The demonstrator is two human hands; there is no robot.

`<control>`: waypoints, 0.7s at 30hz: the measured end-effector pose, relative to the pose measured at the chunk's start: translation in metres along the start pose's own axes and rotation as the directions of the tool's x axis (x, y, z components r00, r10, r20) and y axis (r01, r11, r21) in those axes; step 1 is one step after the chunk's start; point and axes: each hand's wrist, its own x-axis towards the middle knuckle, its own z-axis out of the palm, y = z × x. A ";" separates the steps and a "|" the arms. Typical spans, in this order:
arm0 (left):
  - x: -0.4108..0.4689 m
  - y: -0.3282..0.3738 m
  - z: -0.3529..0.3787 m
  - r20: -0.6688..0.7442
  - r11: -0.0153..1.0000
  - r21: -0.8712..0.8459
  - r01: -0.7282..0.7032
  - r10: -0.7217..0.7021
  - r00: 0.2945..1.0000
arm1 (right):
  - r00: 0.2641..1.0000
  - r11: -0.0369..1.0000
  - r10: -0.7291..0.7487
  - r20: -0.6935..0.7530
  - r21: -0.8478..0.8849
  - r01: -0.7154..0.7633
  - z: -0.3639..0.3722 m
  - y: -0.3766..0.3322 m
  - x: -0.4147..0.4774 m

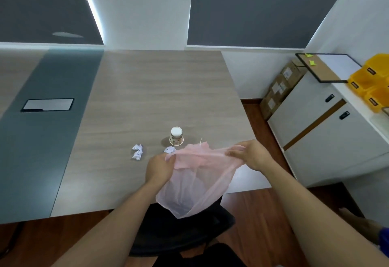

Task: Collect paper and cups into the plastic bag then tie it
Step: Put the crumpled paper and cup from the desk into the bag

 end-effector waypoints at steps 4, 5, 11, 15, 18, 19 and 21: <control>0.008 -0.004 -0.005 -0.038 0.999 -0.038 -0.018 0.016 0.999 | 0.963 0.982 0.156 -0.218 -0.075 -0.176 -0.010 0.033 0.024; 0.008 0.002 -0.006 -0.035 0.998 -0.044 -0.049 0.048 0.998 | 0.966 0.980 0.154 -0.205 -0.092 -0.176 -0.011 0.033 0.026; 0.014 0.047 0.004 0.076 0.951 -0.049 -0.306 0.309 0.948 | 0.983 0.943 0.049 0.176 -0.333 0.012 0.006 -0.013 0.019; 0.013 0.068 0.016 0.145 0.889 -0.084 -0.451 0.458 0.877 | 0.980 0.919 -0.103 0.170 -0.360 0.159 0.038 -0.030 0.022; 0.015 0.068 0.021 0.052 0.891 -0.073 -0.448 0.452 0.890 | 0.990 0.989 -0.092 0.110 -0.104 0.104 0.049 -0.025 0.033; 0.018 0.063 0.023 0.033 0.899 -0.072 -0.432 0.435 0.900 | 0.994 0.996 -0.073 0.075 -0.045 0.077 0.050 -0.021 0.037; 0.024 0.051 0.031 0.021 0.931 -0.057 -0.361 0.363 0.932 | 1.000 1.000 -0.024 0.005 0.009 0.024 0.047 -0.015 0.044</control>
